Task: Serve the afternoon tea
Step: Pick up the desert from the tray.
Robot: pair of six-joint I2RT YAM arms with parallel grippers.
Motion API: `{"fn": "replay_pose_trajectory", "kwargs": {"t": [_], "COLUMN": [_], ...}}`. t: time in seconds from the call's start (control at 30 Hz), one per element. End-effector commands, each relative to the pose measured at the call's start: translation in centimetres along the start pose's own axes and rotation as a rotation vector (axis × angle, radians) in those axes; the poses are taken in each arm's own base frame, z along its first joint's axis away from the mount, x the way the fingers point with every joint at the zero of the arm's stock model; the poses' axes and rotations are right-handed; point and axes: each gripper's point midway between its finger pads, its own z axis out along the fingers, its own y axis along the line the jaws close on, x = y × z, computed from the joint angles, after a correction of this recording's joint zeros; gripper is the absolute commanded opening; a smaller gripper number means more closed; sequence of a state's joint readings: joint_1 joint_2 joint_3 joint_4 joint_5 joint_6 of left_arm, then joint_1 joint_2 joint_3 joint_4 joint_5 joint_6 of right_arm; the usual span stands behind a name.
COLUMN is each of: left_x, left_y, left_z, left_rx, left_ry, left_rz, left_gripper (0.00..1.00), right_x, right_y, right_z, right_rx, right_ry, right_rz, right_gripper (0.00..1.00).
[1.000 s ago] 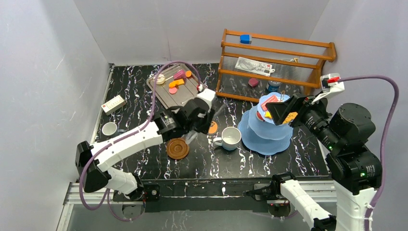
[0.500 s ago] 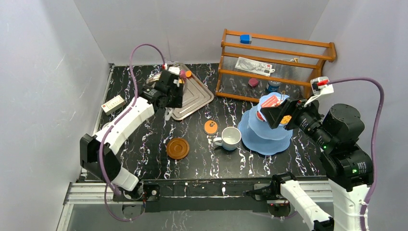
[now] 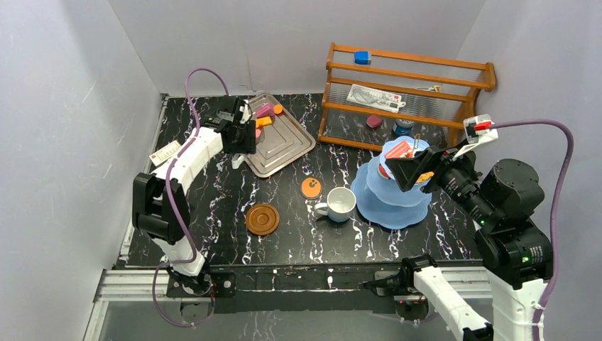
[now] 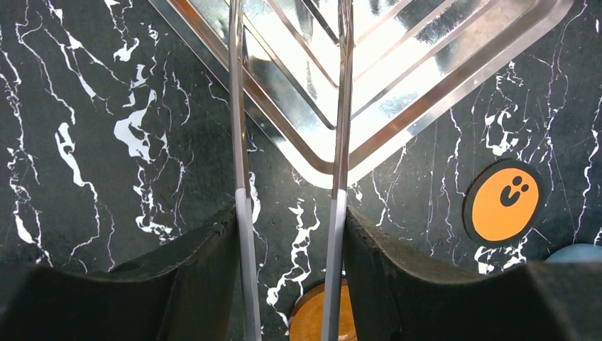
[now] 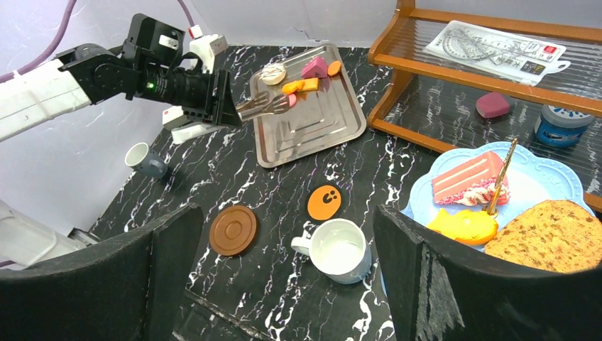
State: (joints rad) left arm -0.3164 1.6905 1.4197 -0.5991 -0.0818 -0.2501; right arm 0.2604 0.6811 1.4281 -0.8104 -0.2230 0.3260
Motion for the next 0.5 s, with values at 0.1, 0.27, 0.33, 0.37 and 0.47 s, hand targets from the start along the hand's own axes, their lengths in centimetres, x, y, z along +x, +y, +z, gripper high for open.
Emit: {"fn": "replay_pose_trajectory", "kwargs": {"t": [0.1,0.27,0.33,0.37,0.47], "left_x": [-2.5,-3.1,-3.3,-3.5,-3.8], "left_y": [0.1,0.5,0.4,0.4,0.5], "left_z": [0.8,1.9,2.3,2.6,3.2], "left_rx": [0.04,0.032,0.032,0.03,0.026], "left_ry": [-0.057,-0.059,-0.06,-0.059,-0.056], "left_rz": [0.012,0.02,0.029,0.031,0.036], "left_gripper": [0.49,0.5,0.5,0.5,0.5], "right_x": [-1.6,-1.7,-1.7,-1.7,-1.5], "right_y": [0.3,0.2,0.2,0.2,0.1], "right_z": [-0.1,0.0,0.1,0.2,0.3], "right_rx": [-0.01,-0.005,-0.005,-0.006,-0.007], "right_ry": [-0.068,-0.072,-0.071,-0.069,-0.06], "right_rz": [-0.033,-0.032,-0.032,-0.031,-0.033], "right_gripper": [0.99,0.99,0.99,0.99,0.99]}}
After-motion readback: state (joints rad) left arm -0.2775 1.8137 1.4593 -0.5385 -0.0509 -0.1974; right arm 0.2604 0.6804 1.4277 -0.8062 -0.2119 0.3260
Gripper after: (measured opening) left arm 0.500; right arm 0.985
